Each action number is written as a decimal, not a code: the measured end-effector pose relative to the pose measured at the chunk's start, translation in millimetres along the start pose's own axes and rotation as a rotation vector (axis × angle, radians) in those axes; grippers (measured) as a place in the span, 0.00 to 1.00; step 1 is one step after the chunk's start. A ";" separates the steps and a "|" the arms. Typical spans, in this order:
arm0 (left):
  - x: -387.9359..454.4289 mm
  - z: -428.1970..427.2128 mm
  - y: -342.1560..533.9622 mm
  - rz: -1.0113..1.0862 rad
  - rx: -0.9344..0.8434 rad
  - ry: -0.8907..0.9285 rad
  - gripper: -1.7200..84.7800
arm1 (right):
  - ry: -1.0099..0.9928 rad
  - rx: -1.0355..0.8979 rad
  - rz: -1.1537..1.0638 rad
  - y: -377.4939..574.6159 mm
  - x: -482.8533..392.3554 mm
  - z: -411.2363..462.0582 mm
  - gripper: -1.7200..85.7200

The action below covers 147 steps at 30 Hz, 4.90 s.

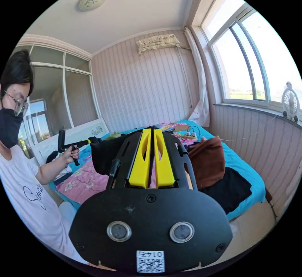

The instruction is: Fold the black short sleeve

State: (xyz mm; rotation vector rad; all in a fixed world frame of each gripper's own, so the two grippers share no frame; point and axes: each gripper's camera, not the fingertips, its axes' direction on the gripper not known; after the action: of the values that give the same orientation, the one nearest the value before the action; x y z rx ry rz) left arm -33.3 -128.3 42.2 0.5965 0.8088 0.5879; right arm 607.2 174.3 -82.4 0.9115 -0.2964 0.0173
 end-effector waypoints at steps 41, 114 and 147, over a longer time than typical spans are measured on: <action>-109.5 29.3 191.2 0.064 -0.737 -0.267 0.02 | -0.300 -0.726 0.365 196.2 5.9 446.1 0.04; 3.1 -222.4 256.0 -0.082 -0.474 -0.229 0.02 | -0.577 -0.279 0.055 18.6 -87.6 121.5 0.02; 129.5 -146.6 290.5 0.227 -0.593 -0.228 0.04 | -0.450 -0.334 0.149 11.8 -62.3 109.1 0.02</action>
State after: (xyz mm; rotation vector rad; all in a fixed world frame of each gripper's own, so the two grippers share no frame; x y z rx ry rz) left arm -150.3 197.1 97.5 0.2009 0.3225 0.9056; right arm 519.0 103.3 -26.7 0.5513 -0.7622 -0.0986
